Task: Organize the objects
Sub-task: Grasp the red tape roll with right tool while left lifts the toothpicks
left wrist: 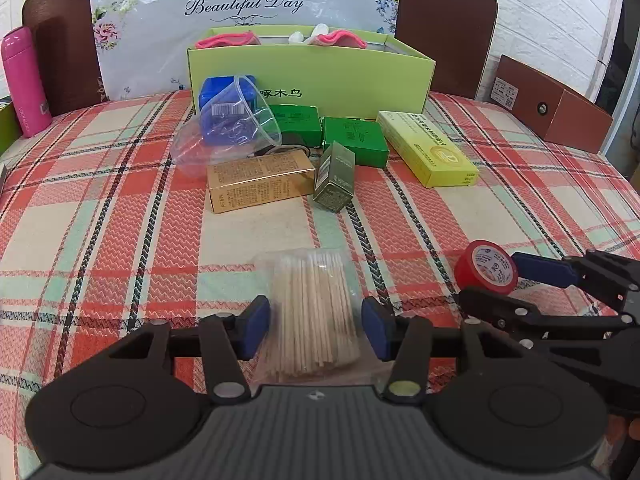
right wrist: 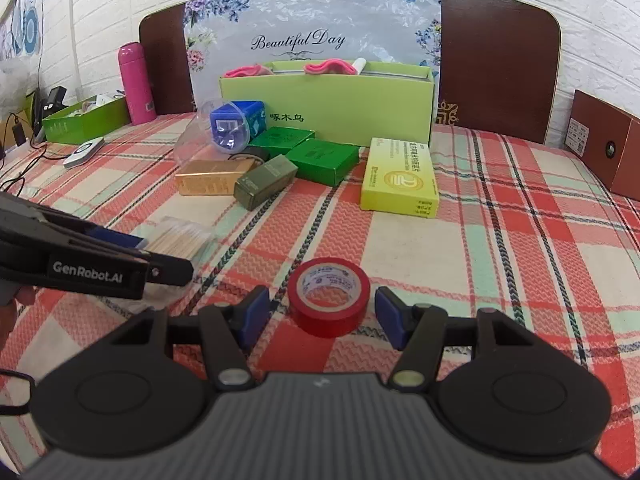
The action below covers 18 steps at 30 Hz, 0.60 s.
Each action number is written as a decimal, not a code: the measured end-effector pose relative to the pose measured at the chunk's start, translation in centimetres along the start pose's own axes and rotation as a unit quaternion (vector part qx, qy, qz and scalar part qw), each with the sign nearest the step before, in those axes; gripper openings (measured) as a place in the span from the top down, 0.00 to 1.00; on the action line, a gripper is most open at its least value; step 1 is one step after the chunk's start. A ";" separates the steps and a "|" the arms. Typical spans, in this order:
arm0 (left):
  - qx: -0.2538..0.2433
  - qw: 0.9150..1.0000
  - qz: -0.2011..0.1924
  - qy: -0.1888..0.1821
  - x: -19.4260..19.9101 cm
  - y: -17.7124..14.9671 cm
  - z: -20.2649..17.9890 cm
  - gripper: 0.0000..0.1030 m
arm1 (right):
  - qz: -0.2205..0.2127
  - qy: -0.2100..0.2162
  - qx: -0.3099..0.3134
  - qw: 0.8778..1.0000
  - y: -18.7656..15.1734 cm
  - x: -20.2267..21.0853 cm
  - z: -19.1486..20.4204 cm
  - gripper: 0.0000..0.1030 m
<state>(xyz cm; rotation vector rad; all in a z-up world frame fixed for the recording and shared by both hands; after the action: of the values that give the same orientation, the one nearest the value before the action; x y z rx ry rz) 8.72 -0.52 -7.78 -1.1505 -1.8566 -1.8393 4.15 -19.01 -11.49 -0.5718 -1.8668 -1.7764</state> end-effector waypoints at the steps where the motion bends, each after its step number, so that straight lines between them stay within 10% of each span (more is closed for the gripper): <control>1: -0.001 1.000 0.000 -0.001 0.0 0.0 0.1 0.55 | 0.001 0.002 0.000 1.000 0.0 -0.1 0.0 0.44; 10: -0.011 1.000 -0.008 -0.007 -0.2 -0.1 -0.2 0.56 | 0.004 -0.002 -0.001 1.000 -0.1 -0.6 0.2 0.44; 18: 0.007 0.999 -0.007 -0.033 0.1 0.2 0.2 0.77 | 0.004 -0.013 -0.004 1.000 -0.1 -0.7 0.0 0.55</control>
<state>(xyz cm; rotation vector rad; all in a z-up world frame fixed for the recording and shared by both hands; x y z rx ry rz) 8.89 -0.34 -7.59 -1.2108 -1.9146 -1.8128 4.61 -18.99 -11.99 -0.6064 -1.8726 -1.7800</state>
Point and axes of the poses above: each gripper's, at about its wrist camera, not at the fingertips, and x roughly against the way its jaws point, z to its left, y to its top, the point moved 2 cm from there along -x, roughly the way its jaws point, and after that the axes turned 5 degrees about -y, right-handed, at the moved point
